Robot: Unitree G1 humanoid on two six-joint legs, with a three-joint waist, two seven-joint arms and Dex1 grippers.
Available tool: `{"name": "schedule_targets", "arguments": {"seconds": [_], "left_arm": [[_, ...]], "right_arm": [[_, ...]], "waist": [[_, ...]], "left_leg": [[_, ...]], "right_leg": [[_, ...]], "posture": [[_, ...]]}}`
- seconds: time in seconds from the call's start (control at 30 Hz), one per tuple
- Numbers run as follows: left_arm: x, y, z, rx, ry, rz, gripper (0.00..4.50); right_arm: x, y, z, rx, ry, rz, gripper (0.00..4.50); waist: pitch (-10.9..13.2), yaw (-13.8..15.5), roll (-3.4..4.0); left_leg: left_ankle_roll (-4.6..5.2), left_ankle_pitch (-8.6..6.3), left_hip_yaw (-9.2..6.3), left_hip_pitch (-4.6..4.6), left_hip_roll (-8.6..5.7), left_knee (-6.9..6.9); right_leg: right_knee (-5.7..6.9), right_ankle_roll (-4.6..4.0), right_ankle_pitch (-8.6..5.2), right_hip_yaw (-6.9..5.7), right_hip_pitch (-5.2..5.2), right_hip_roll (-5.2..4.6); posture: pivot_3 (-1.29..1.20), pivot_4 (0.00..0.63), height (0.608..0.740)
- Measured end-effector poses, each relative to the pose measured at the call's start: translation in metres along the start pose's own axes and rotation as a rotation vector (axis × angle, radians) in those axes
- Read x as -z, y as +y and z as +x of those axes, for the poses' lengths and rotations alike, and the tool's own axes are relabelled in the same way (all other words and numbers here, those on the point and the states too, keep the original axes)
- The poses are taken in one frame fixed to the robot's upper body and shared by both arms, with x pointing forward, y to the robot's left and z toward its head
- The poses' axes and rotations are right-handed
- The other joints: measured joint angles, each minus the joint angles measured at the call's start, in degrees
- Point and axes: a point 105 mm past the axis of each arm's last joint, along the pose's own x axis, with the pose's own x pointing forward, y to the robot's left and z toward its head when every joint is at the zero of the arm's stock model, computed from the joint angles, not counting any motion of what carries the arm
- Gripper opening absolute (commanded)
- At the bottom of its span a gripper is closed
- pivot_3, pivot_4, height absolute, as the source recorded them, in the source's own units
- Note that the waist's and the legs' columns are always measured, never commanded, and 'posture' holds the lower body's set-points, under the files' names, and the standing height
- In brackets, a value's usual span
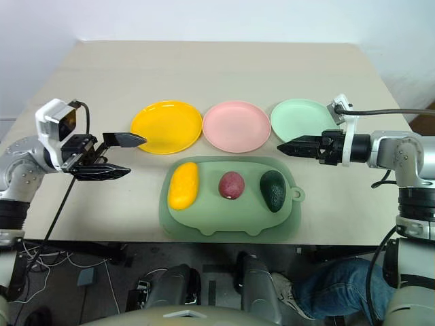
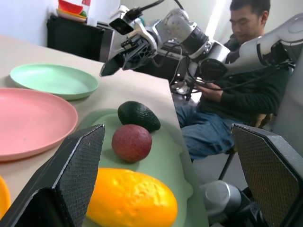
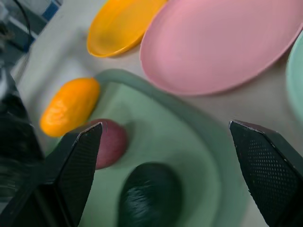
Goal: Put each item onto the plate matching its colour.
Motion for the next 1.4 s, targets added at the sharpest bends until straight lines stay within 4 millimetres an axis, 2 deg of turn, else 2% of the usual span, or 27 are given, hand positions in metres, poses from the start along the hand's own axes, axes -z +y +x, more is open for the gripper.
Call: {"name": "schedule_targets", "arguments": {"seconds": [0.1, 0.2, 0.33, 0.4, 0.67, 0.9, 1.23, 1.4], "left_arm": [[-0.001, 0.003, 0.000, -0.006, -0.004, 0.001, 4.47], [0.001, 0.005, 0.000, -0.007, -0.004, -0.002, 4.47], [0.001, 0.006, 0.001, -0.007, -0.003, -0.007, 4.47], [0.000, 0.006, 0.001, -0.008, -0.003, -0.007, 4.47], [-0.004, 0.009, 0.002, -0.008, -0.004, -0.002, 4.47], [-0.005, 0.013, 0.005, -0.001, 0.000, -0.013, 4.47], [-0.005, 0.015, 0.006, -0.001, -0.004, -0.004, 4.47], [-0.005, 0.015, 0.006, 0.001, -0.004, -0.004, 4.47]], "right_arm": [[0.007, 0.015, 0.007, -0.031, 0.032, 0.045, 4.50], [0.012, 0.022, 0.018, -0.067, -0.018, 0.077, 4.50], [0.036, 0.022, 0.038, 0.008, -0.060, 0.066, 4.50], [0.047, 0.022, 0.041, 0.020, -0.077, 0.089, 4.50], [0.039, 0.015, 0.023, 0.120, -0.179, 0.078, 4.50], [0.039, 0.011, 0.008, 0.203, -0.135, 0.005, 4.50], [0.065, 0.010, 0.008, 0.226, -0.060, -0.039, 4.50], [0.073, 0.019, 0.011, 0.193, -0.043, -0.060, 4.50]], "waist": [[-0.01, -0.06, -0.02], [-0.02, -0.07, -0.03], [-0.02, 0.57, -0.03], [-0.02, 0.80, -0.03], [-0.02, 0.82, -0.04], [-0.03, 0.90, -0.05], [-0.04, 0.87, -0.06], [-0.04, 0.89, -0.06]], "left_leg": [[0.06, -0.03, -0.05, -0.01, 0.00, 0.00], [0.06, -0.03, -0.04, -0.01, -0.01, 0.00], [-0.01, 0.00, -0.03, -0.04, -0.01, -0.01], [0.03, -0.02, -0.03, -0.03, -0.02, 0.00], [0.10, -0.05, -0.10, 0.01, -0.03, 0.00], [0.15, -0.08, -0.12, -0.01, -0.03, -0.01], [0.20, -0.11, -0.17, 0.02, -0.02, 0.00], [0.20, -0.11, -0.18, 0.02, -0.01, 0.00]], "right_leg": [[0.00, 0.00, 0.00, 0.00, 0.01, 0.00], [0.00, 0.01, 0.00, 0.00, 0.02, 0.00], [0.01, 0.02, 0.01, 0.00, 0.00, 0.00], [0.01, 0.02, 0.01, 0.01, 0.01, -0.01], [-0.01, 0.01, 0.00, 0.02, 0.05, 0.04], [-0.03, 0.01, 0.00, 0.04, 0.05, 0.05], [-0.04, 0.01, -0.01, 0.06, 0.05, 0.07], [-0.04, 0.01, 0.00, 0.06, 0.05, 0.07]], "posture": [[0.00, 0.150, 0.740], [0.00, 0.150, 0.740], [0.00, 0.150, 0.740], [0.00, 0.150, 0.740], [0.00, 0.150, 0.740], [0.00, 0.150, 0.740], [0.00, 0.150, 0.740], [0.00, 0.150, 0.740]]}}
